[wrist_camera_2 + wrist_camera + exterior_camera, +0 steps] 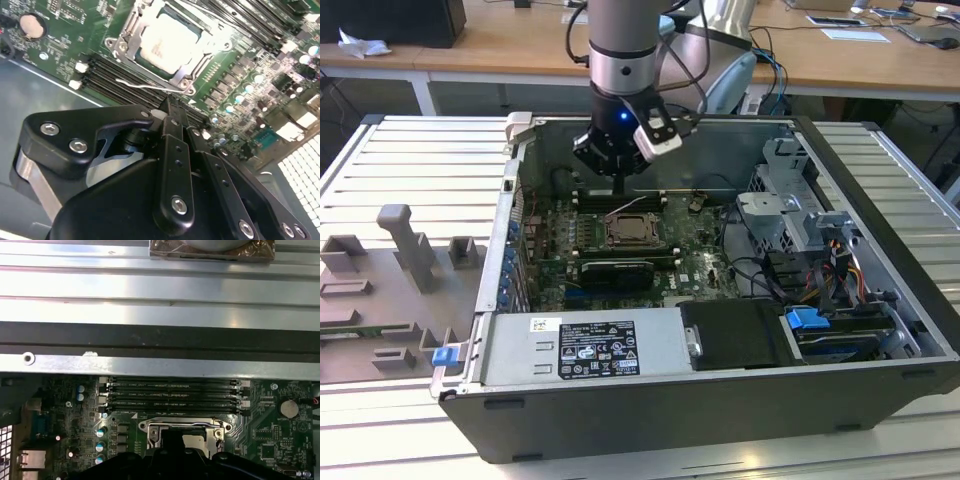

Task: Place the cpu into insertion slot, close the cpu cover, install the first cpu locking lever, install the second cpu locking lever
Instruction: 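Install the first cpu locking lever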

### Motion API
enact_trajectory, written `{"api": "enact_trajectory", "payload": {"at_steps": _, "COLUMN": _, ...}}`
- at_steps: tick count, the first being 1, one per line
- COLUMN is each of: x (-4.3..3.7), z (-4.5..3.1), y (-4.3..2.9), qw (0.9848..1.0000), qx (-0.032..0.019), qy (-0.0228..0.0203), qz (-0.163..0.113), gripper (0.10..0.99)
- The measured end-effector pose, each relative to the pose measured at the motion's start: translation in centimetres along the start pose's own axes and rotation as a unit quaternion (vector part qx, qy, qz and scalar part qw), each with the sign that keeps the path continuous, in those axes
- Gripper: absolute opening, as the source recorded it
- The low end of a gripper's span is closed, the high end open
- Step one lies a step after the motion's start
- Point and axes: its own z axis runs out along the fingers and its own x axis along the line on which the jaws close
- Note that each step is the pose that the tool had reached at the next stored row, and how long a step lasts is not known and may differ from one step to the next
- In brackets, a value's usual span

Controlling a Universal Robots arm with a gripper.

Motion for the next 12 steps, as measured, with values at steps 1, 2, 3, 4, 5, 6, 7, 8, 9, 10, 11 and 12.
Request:
{"api": "enact_trajectory", "payload": {"at_steps": 1, "x": -0.01, "z": 0.01, "y": -0.01, "qw": 1.0, "qx": -0.0068, "qy": -0.0003, "qz": 0.0, "gripper": 0.106}}
{"api": "enact_trajectory", "payload": {"at_steps": 2, "x": -0.05, "z": 0.06, "y": -0.07, "qw": 0.9999, "qx": -0.0136, "qy": -0.0006, "qz": 0.0, "gripper": 0.106}}
{"api": "enact_trajectory", "payload": {"at_steps": 3, "x": -0.11, "z": 0.24, "y": -0.1, "qw": 0.9999, "qx": -0.0158, "qy": -0.0008, "qz": 0.0, "gripper": 0.106}}
{"api": "enact_trajectory", "payload": {"at_steps": 4, "x": -0.17, "z": 0.52, "y": -0.13, "qw": 0.9999, "qx": -0.0158, "qy": -0.0007, "qz": 0.001, "gripper": 0.106}}
{"api": "enact_trajectory", "payload": {"at_steps": 5, "x": -0.22, "z": 0.69, "y": -0.15, "qw": 0.9999, "qx": -0.0158, "qy": -0.0007, "qz": 0.001, "gripper": 0.106}}
{"api": "enact_trajectory", "payload": {"at_steps": 6, "x": -0.33, "z": 0.97, "y": -0.18, "qw": 0.9999, "qx": -0.0159, "qy": -0.0007, "qz": 0.001, "gripper": 0.106}}
{"api": "enact_trajectory", "payload": {"at_steps": 7, "x": -0.44, "z": 1.16, "y": -0.19, "qw": 0.9999, "qx": -0.0159, "qy": -0.0007, "qz": 0.001, "gripper": 0.106}}
{"api": "enact_trajectory", "payload": {"at_steps": 8, "x": -0.64, "z": 1.49, "y": -0.23, "qw": 0.9999, "qx": -0.0158, "qy": -0.0007, "qz": 0.001, "gripper": 0.106}}
{"api": "enact_trajectory", "payload": {"at_steps": 9, "x": -0.77, "z": 1.66, "y": -0.24, "qw": 0.9999, "qx": -0.0158, "qy": -0.0007, "qz": 0.001, "gripper": 0.106}}
{"api": "enact_trajectory", "payload": {"at_steps": 10, "x": -0.92, "z": 1.83, "y": -0.25, "qw": 0.9999, "qx": -0.0158, "qy": -0.0007, "qz": 0.001, "gripper": 0.106}}
{"api": "enact_trajectory", "payload": {"at_steps": 11, "x": -1.2, "z": 2.07, "y": -0.25, "qw": 0.9999, "qx": -0.0158, "qy": -0.0007, "qz": 0.001, "gripper": 0.106}}
{"api": "enact_trajectory", "payload": {"at_steps": 12, "x": -1.27, "z": 2.25, "y": -0.25, "qw": 0.9999, "qx": -0.0159, "qy": -0.0006, "qz": 0.001, "gripper": 0.106}}
